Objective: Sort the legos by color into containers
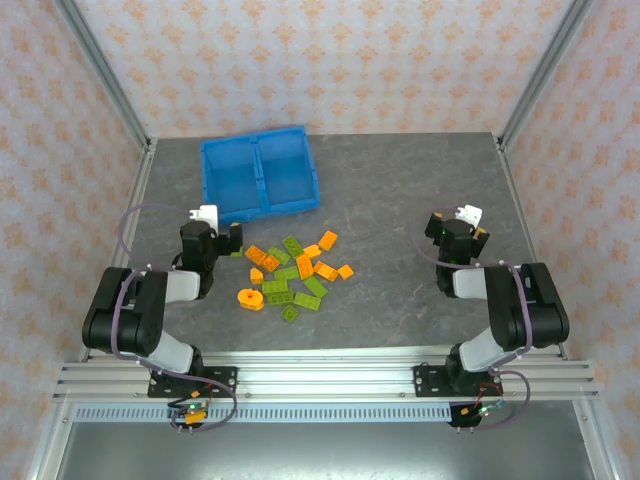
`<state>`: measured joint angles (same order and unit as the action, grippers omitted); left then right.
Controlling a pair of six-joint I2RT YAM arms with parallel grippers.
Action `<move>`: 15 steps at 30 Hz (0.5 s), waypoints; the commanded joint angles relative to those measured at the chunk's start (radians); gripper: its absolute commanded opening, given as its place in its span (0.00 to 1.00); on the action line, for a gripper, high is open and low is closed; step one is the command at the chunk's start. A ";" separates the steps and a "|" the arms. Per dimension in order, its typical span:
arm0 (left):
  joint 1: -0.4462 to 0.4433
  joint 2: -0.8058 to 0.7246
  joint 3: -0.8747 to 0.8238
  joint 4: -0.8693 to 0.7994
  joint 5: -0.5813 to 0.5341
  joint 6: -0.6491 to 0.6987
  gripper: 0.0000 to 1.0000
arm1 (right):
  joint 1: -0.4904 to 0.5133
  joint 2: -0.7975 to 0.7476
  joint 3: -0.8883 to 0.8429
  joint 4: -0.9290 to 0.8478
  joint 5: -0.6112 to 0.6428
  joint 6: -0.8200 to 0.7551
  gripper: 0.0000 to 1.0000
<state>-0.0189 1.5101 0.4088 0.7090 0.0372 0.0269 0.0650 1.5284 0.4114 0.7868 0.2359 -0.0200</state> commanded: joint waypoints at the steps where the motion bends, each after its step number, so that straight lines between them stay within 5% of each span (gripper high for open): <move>1: 0.003 -0.011 0.015 0.040 -0.025 -0.006 1.00 | -0.001 -0.008 -0.013 0.026 0.011 0.014 0.99; 15: 0.002 -0.011 0.015 0.040 -0.025 -0.007 1.00 | 0.001 -0.060 0.009 -0.052 0.006 0.009 0.99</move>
<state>-0.0189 1.5101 0.4088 0.7090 0.0372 0.0269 0.0650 1.5211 0.4114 0.7761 0.2356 -0.0200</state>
